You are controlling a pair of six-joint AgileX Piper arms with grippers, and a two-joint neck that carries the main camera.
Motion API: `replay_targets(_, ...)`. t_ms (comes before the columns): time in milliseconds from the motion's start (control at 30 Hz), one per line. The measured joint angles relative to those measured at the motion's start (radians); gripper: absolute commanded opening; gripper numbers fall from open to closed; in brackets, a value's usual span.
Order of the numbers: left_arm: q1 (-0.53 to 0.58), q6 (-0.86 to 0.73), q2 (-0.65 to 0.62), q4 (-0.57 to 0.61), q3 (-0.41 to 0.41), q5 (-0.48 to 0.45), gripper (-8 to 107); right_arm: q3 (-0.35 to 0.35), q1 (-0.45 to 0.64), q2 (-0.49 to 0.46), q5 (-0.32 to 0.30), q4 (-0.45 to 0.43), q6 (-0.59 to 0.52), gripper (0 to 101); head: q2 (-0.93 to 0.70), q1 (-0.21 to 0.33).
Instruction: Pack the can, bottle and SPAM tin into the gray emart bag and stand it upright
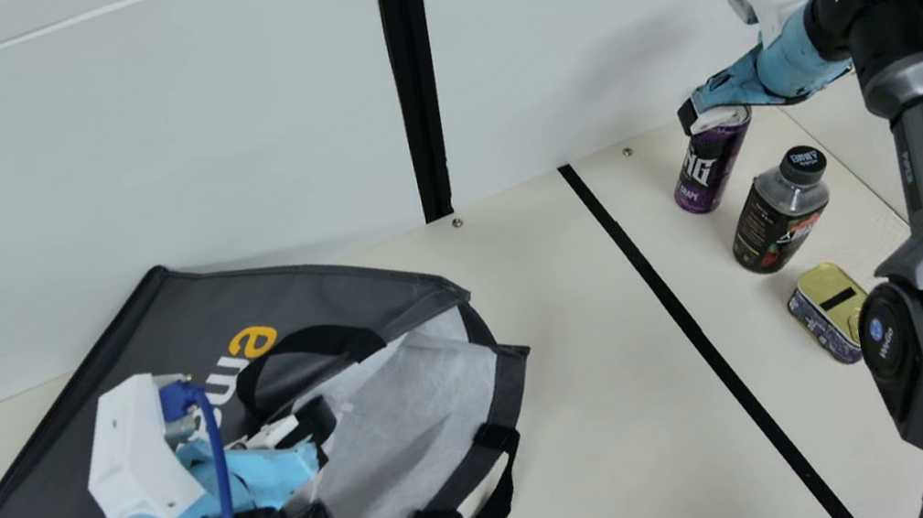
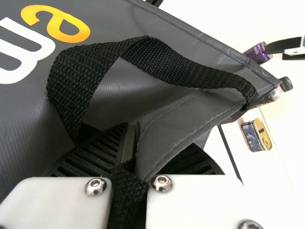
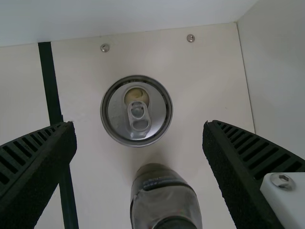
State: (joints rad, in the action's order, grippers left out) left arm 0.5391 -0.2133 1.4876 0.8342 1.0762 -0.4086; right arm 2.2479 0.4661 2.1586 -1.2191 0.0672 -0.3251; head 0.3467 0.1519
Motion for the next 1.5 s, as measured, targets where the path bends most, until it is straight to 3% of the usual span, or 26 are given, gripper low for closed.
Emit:
replay_targets(700, 0.000, 0.000, 0.000, 0.000, 0.000, 0.000, -8, 0.159, -0.011, 0.191, 0.000, 0.043, -0.043, 95, 0.000, 0.000)
replay_targets(1167, 0.000, 0.000, 0.000, 0.000, 0.000, 0.000, -8, 0.183, -0.018, 0.223, 0.001, 0.012, -0.045, 1, 0.000, 0.000)
replay_targets(1500, 0.000, 0.000, 0.000, 0.000, 0.000, 0.000, -8, 0.200, -0.026, 0.210, -0.001, 0.009, -0.081, 0, 0.002, 0.000)
